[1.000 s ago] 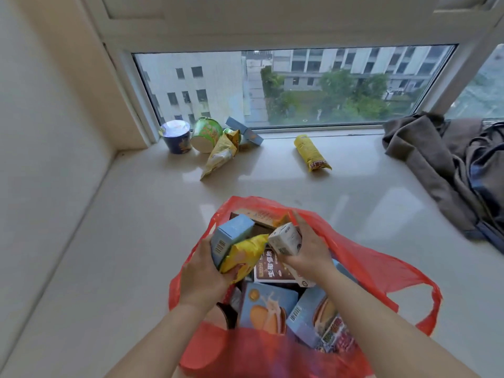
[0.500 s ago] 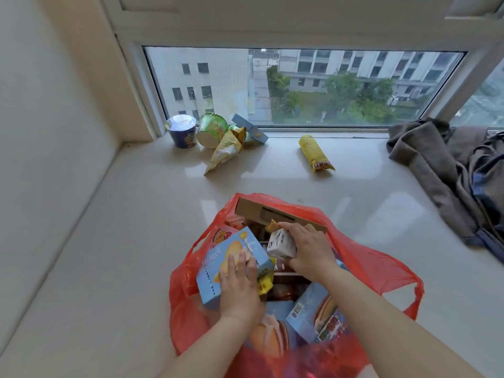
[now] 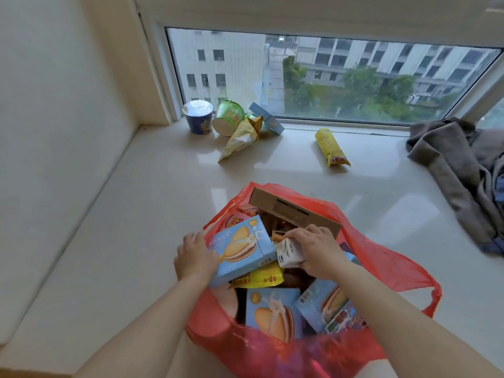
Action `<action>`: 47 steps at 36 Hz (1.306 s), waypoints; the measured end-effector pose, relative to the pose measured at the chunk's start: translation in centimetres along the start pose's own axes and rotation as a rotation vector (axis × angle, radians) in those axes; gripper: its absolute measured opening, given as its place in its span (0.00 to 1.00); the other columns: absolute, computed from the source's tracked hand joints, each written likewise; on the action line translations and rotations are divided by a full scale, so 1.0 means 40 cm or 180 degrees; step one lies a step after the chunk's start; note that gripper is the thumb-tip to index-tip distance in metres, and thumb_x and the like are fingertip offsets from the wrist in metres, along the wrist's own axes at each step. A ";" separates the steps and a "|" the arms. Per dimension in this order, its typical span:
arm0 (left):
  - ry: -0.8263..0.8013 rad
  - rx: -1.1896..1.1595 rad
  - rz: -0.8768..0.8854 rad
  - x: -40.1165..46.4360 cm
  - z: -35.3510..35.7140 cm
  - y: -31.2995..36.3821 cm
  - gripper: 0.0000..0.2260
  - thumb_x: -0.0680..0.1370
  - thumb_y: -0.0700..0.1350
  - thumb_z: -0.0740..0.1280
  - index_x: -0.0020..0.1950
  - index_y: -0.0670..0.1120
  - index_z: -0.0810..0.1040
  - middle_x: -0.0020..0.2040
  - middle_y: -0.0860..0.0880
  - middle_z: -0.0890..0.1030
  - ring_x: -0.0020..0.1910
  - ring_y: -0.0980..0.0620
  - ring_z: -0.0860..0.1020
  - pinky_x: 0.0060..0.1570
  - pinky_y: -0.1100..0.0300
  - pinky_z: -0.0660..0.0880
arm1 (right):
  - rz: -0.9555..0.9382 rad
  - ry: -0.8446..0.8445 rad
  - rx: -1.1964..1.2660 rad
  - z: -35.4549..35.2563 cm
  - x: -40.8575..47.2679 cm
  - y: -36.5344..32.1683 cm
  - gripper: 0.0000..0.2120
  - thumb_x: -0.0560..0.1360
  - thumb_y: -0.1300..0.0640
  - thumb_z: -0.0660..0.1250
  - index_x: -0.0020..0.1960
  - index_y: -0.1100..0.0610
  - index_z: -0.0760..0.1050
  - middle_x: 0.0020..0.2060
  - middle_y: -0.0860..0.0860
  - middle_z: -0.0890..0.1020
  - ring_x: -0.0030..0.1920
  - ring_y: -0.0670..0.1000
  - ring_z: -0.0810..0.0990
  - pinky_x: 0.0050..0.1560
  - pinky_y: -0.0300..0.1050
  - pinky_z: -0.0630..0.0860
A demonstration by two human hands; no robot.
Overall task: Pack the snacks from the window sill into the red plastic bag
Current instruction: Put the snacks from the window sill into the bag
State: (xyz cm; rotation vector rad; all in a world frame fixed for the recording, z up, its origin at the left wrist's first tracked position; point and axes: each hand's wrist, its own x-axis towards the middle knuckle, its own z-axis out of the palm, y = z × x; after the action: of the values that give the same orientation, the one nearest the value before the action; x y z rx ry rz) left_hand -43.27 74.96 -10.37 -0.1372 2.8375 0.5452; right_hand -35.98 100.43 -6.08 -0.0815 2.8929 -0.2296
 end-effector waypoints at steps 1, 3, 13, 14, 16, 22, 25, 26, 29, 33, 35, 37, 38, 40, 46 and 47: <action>-0.0217 0.0061 -0.0143 0.006 -0.003 -0.005 0.23 0.78 0.48 0.60 0.73 0.47 0.63 0.70 0.45 0.67 0.65 0.41 0.70 0.61 0.50 0.68 | -0.0034 -0.0167 -0.0087 0.001 -0.004 0.001 0.28 0.72 0.52 0.67 0.69 0.43 0.62 0.67 0.42 0.70 0.65 0.50 0.65 0.67 0.48 0.56; -0.0347 0.0286 -0.0167 0.015 -0.006 -0.009 0.20 0.80 0.51 0.57 0.70 0.46 0.67 0.66 0.43 0.71 0.63 0.41 0.73 0.58 0.51 0.70 | -0.0064 -0.0514 -0.0221 0.005 -0.012 0.003 0.27 0.72 0.54 0.67 0.68 0.43 0.64 0.68 0.43 0.67 0.68 0.51 0.62 0.72 0.51 0.52; 0.0156 -0.0297 -0.0155 0.044 -0.033 -0.002 0.13 0.81 0.46 0.54 0.53 0.42 0.75 0.54 0.36 0.79 0.49 0.38 0.76 0.45 0.53 0.69 | 0.0200 -0.1110 0.0330 0.017 -0.018 0.001 0.20 0.73 0.49 0.61 0.65 0.43 0.69 0.70 0.45 0.66 0.72 0.51 0.59 0.71 0.51 0.54; 0.0338 -0.0622 -0.0216 0.045 -0.046 0.003 0.13 0.81 0.45 0.54 0.51 0.40 0.75 0.53 0.34 0.79 0.48 0.37 0.75 0.44 0.52 0.69 | 0.0244 -0.1093 0.0370 0.013 -0.013 0.000 0.18 0.74 0.46 0.61 0.64 0.43 0.70 0.69 0.45 0.67 0.70 0.51 0.60 0.69 0.51 0.57; 0.0856 -0.1214 -0.0334 0.045 -0.083 0.013 0.12 0.81 0.42 0.55 0.47 0.36 0.73 0.51 0.30 0.78 0.49 0.34 0.75 0.45 0.49 0.69 | 0.0314 -0.1078 0.0352 0.009 -0.006 -0.002 0.16 0.74 0.41 0.61 0.61 0.43 0.72 0.66 0.44 0.69 0.67 0.50 0.63 0.64 0.50 0.63; 0.1644 -0.1791 -0.0002 0.057 -0.168 0.044 0.11 0.81 0.39 0.56 0.44 0.35 0.73 0.45 0.32 0.78 0.45 0.35 0.75 0.41 0.50 0.66 | 0.0294 -0.1136 0.0249 0.018 0.013 -0.006 0.17 0.73 0.38 0.62 0.57 0.44 0.73 0.61 0.44 0.71 0.63 0.51 0.65 0.56 0.51 0.66; 0.1176 -0.1454 -0.0166 0.084 -0.166 0.038 0.11 0.81 0.42 0.57 0.46 0.37 0.75 0.48 0.33 0.79 0.48 0.36 0.76 0.41 0.52 0.66 | 0.0265 -0.1143 0.0224 0.012 0.026 -0.010 0.15 0.74 0.40 0.62 0.57 0.45 0.74 0.60 0.45 0.71 0.62 0.51 0.66 0.55 0.51 0.68; 0.1033 -0.1294 -0.0196 0.093 -0.163 0.033 0.11 0.80 0.43 0.57 0.46 0.39 0.75 0.49 0.34 0.79 0.47 0.37 0.76 0.41 0.54 0.66 | 0.0233 -0.1084 0.0206 0.008 0.031 -0.011 0.14 0.74 0.42 0.62 0.56 0.46 0.74 0.58 0.46 0.73 0.61 0.51 0.68 0.54 0.50 0.69; 0.0795 -0.0865 -0.0255 0.106 -0.159 0.023 0.09 0.79 0.46 0.59 0.44 0.44 0.76 0.49 0.38 0.80 0.46 0.40 0.75 0.42 0.56 0.67 | 0.0116 -0.0658 0.0217 -0.010 0.045 -0.013 0.11 0.76 0.47 0.60 0.54 0.48 0.76 0.53 0.46 0.76 0.55 0.51 0.75 0.49 0.46 0.72; 0.0942 -0.0637 -0.0181 0.116 -0.160 0.059 0.07 0.77 0.47 0.62 0.48 0.45 0.77 0.54 0.41 0.76 0.54 0.39 0.74 0.48 0.52 0.71 | 0.0074 0.0159 0.0413 -0.045 0.074 0.000 0.10 0.77 0.53 0.59 0.53 0.50 0.78 0.50 0.46 0.80 0.50 0.49 0.78 0.44 0.44 0.73; 0.1084 -0.0619 0.0042 0.133 -0.160 0.105 0.07 0.76 0.47 0.63 0.50 0.45 0.77 0.55 0.42 0.75 0.57 0.40 0.71 0.51 0.50 0.70 | 0.0125 0.0426 0.0556 -0.067 0.097 0.017 0.10 0.77 0.54 0.60 0.52 0.51 0.79 0.49 0.47 0.81 0.48 0.49 0.78 0.42 0.42 0.72; 0.1097 -0.0545 0.0330 0.157 -0.158 0.169 0.08 0.76 0.46 0.63 0.53 0.46 0.76 0.57 0.43 0.74 0.59 0.42 0.70 0.53 0.50 0.70 | 0.0237 0.0618 0.0653 -0.090 0.129 0.039 0.09 0.76 0.55 0.61 0.51 0.51 0.80 0.49 0.47 0.81 0.48 0.51 0.78 0.42 0.43 0.72; 0.1080 -0.0507 0.0459 0.170 -0.158 0.205 0.09 0.76 0.45 0.63 0.54 0.46 0.76 0.58 0.44 0.73 0.60 0.42 0.69 0.53 0.50 0.69 | 0.0313 0.0678 0.0701 -0.103 0.148 0.052 0.09 0.76 0.55 0.61 0.51 0.51 0.80 0.49 0.48 0.82 0.48 0.52 0.78 0.44 0.44 0.73; 0.1042 -0.0433 0.0673 0.197 -0.156 0.276 0.11 0.75 0.45 0.64 0.57 0.46 0.74 0.59 0.45 0.72 0.61 0.43 0.68 0.54 0.51 0.68 | 0.0477 0.0726 0.0812 -0.125 0.192 0.080 0.09 0.76 0.55 0.61 0.51 0.52 0.80 0.49 0.50 0.82 0.49 0.53 0.78 0.47 0.46 0.73; 0.0762 -0.0198 0.1071 0.317 -0.124 0.449 0.15 0.74 0.45 0.64 0.61 0.48 0.72 0.61 0.46 0.69 0.62 0.44 0.66 0.57 0.51 0.67 | 0.0781 0.0920 0.1010 -0.174 0.341 0.171 0.10 0.75 0.57 0.61 0.50 0.53 0.80 0.48 0.49 0.83 0.51 0.53 0.79 0.49 0.45 0.72; 0.0702 -0.0123 0.1087 0.344 -0.115 0.469 0.16 0.74 0.46 0.64 0.61 0.48 0.71 0.62 0.46 0.69 0.63 0.44 0.66 0.58 0.50 0.67 | 0.0830 0.0924 0.1028 -0.179 0.366 0.188 0.10 0.75 0.57 0.61 0.49 0.53 0.80 0.48 0.50 0.83 0.51 0.53 0.79 0.49 0.45 0.72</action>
State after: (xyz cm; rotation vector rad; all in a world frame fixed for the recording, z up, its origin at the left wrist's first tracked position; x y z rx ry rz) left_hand -60.18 89.98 -3.18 0.3053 3.0855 0.6915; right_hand -52.19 107.83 -3.83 0.4145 3.0586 -0.7056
